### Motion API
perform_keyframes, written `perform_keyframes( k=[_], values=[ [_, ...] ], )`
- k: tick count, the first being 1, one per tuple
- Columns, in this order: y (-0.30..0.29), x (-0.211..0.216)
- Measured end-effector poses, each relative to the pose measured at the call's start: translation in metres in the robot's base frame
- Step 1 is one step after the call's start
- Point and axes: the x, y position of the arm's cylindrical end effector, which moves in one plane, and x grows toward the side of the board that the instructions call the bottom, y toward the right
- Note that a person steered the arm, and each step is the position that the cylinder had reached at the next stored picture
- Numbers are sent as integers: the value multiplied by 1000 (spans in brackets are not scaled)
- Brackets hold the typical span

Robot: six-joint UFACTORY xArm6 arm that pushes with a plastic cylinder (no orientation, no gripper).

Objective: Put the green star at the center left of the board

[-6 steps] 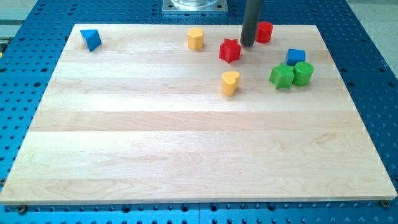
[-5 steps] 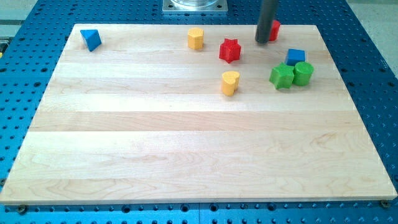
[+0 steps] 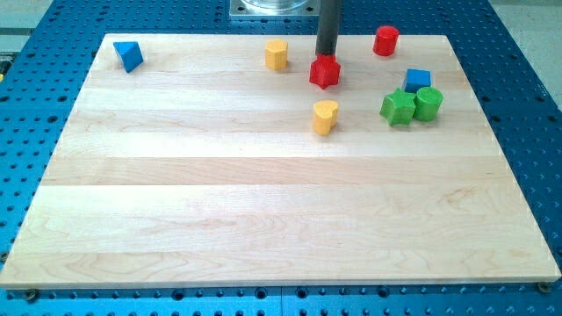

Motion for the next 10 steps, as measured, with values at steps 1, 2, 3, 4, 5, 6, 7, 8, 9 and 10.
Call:
perform_keyframes(
  k=[1,2,3,4,5,6,7,8,9,10],
  values=[
    [0,0],
    [-1,0],
    [-1,19],
    [-28,64],
    [-34,75],
    [19,43],
    [107,27],
    [164,40],
    [138,93],
    [76,123]
  ],
)
